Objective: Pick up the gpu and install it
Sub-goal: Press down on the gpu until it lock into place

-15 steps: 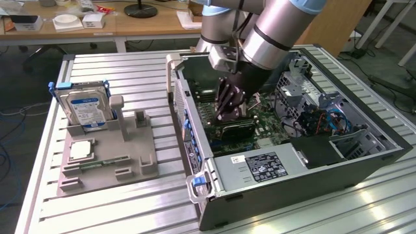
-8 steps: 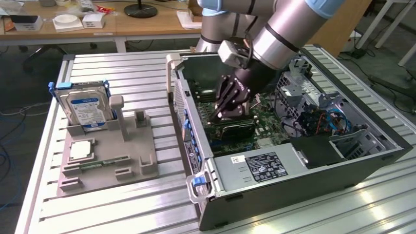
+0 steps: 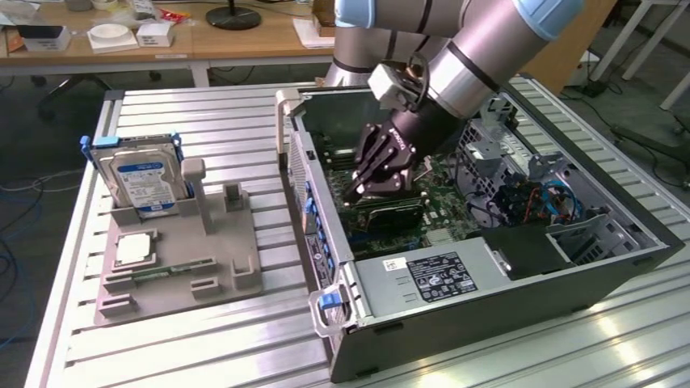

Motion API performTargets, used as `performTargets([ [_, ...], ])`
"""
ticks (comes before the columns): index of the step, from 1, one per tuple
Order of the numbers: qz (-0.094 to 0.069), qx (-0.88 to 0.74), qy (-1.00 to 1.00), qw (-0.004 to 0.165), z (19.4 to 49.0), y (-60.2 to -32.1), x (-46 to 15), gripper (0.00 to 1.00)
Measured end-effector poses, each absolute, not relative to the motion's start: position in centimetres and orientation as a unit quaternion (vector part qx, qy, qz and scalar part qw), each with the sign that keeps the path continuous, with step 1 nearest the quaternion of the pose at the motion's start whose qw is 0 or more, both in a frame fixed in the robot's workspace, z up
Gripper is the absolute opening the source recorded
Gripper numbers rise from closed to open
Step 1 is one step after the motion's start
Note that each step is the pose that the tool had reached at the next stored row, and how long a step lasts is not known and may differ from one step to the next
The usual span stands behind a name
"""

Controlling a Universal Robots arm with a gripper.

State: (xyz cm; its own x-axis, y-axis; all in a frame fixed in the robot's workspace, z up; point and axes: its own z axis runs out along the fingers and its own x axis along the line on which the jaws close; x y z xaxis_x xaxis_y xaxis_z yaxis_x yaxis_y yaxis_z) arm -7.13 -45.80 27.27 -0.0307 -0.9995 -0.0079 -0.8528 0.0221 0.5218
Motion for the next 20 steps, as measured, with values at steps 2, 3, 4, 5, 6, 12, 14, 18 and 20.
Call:
performTargets([
  [2,-0.199,0.670,-0.690,0.188,26.98,-45.79,-7.16,0.10],
  [3,-0.201,0.670,-0.689,0.190,26.88,-45.79,-7.16,0.10],
  [4,-0.202,0.669,-0.689,0.191,26.87,-45.79,-7.16,0.10],
  [5,-0.204,0.669,-0.688,0.193,26.87,-45.79,-7.16,0.10],
  [6,-0.206,0.668,-0.688,0.195,26.87,-45.79,-7.16,0.10],
  [12,-0.209,0.667,-0.687,0.198,26.79,-45.78,-7.55,0.10],
  [14,-0.209,0.667,-0.687,0.198,26.73,-45.76,-7.87,0.10],
  [18,-0.209,0.667,-0.687,0.198,26.62,-45.72,-7.89,0.10],
  [20,-0.209,0.667,-0.687,0.199,26.54,-45.70,-7.88,0.10],
])
